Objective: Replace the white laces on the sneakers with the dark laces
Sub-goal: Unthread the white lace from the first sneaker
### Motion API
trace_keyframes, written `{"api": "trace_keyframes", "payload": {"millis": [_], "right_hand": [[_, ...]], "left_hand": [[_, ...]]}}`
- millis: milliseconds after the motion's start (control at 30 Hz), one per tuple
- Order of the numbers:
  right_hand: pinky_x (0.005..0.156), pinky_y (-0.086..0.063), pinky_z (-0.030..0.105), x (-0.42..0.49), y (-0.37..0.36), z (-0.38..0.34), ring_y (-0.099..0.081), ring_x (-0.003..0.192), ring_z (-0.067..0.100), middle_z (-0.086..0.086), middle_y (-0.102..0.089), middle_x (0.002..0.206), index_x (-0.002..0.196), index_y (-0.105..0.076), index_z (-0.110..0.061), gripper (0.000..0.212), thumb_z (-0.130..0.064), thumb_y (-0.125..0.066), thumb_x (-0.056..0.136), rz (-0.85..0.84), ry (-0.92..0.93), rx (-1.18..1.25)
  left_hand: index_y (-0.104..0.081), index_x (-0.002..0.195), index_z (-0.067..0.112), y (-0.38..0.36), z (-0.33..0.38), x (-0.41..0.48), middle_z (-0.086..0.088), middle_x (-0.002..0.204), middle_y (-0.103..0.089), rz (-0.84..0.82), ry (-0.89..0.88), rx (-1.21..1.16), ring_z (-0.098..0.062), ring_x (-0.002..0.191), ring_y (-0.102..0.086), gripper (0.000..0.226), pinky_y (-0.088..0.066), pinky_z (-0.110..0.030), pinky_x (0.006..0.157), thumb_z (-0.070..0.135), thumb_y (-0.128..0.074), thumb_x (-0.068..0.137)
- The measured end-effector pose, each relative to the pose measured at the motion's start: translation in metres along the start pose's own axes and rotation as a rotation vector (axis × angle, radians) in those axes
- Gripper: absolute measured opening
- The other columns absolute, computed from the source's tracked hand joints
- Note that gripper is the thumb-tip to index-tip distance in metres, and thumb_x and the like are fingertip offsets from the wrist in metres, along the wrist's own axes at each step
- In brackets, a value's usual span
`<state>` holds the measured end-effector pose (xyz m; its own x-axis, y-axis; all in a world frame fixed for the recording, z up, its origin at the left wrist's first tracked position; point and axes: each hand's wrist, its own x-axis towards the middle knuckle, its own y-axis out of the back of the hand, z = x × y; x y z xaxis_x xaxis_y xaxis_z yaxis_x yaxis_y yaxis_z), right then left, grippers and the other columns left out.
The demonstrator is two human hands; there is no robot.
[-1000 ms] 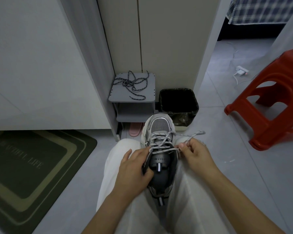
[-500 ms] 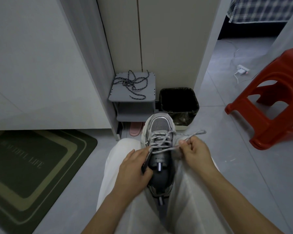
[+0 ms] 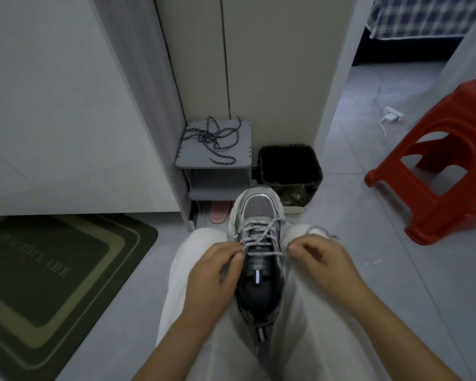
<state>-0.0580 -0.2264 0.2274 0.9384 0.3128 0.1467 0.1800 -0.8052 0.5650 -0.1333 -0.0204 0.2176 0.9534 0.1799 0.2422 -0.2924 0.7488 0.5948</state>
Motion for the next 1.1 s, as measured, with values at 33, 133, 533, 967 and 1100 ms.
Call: {"api": "trace_keyframes", "payload": {"millis": [33, 133, 533, 967, 1100], "right_hand": [[0.070, -0.047, 0.025, -0.002, 0.000, 0.001, -0.061, 0.073, 0.002, -0.018, -0.066, 0.073, 0.074, -0.069, -0.028, 0.035, -0.057, -0.050, 0.077, -0.027, 0.049, -0.034], [0.086, -0.042, 0.035, -0.006, 0.001, 0.006, -0.055, 0.083, -0.002, -0.022, -0.065, 0.080, 0.079, -0.067, -0.030, 0.032, -0.055, -0.047, 0.080, -0.064, 0.122, -0.175], [0.112, -0.009, 0.029, 0.012, 0.002, -0.034, -0.050, 0.083, -0.001, -0.021, -0.055, 0.074, 0.085, -0.062, -0.031, 0.047, -0.066, -0.032, 0.075, -0.088, 0.163, -0.368], [0.109, -0.021, 0.031, 0.000, -0.014, -0.031, -0.048, 0.081, -0.009, -0.013, -0.058, 0.079, 0.103, -0.053, -0.025, 0.021, -0.024, -0.060, 0.083, -0.090, 0.002, -0.300], [0.102, -0.024, 0.030, 0.002, -0.009, -0.027, -0.031, 0.089, -0.031, -0.017, -0.053, 0.078, 0.105, -0.056, -0.022, 0.021, -0.020, -0.060, 0.085, -0.101, 0.011, -0.272]], "left_hand": [[-0.066, 0.095, 0.028, -0.001, 0.003, 0.004, 0.018, 0.098, -0.064, 0.014, 0.043, -0.031, 0.003, 0.095, -0.057, 0.014, -0.044, -0.013, 0.083, 0.033, -0.054, 0.089], [-0.056, 0.078, 0.033, -0.004, 0.009, 0.013, 0.012, 0.081, -0.060, -0.017, 0.134, -0.041, -0.003, 0.079, -0.056, 0.018, -0.047, -0.022, 0.072, 0.019, -0.060, 0.089], [-0.040, 0.071, 0.036, 0.020, 0.020, 0.045, 0.009, 0.070, -0.056, -0.070, 0.186, 0.169, -0.021, 0.073, -0.057, 0.023, -0.047, -0.038, 0.066, 0.033, -0.046, 0.093], [-0.060, 0.081, 0.020, 0.005, 0.010, 0.025, 0.011, 0.071, -0.063, -0.030, 0.229, 0.005, -0.002, 0.070, -0.061, 0.010, -0.050, -0.026, 0.068, 0.027, -0.062, 0.088], [-0.056, 0.082, 0.020, 0.002, 0.015, 0.026, 0.015, 0.068, -0.057, -0.003, 0.214, 0.076, -0.001, 0.067, -0.054, 0.014, -0.037, -0.012, 0.058, 0.028, -0.055, 0.093]]}}
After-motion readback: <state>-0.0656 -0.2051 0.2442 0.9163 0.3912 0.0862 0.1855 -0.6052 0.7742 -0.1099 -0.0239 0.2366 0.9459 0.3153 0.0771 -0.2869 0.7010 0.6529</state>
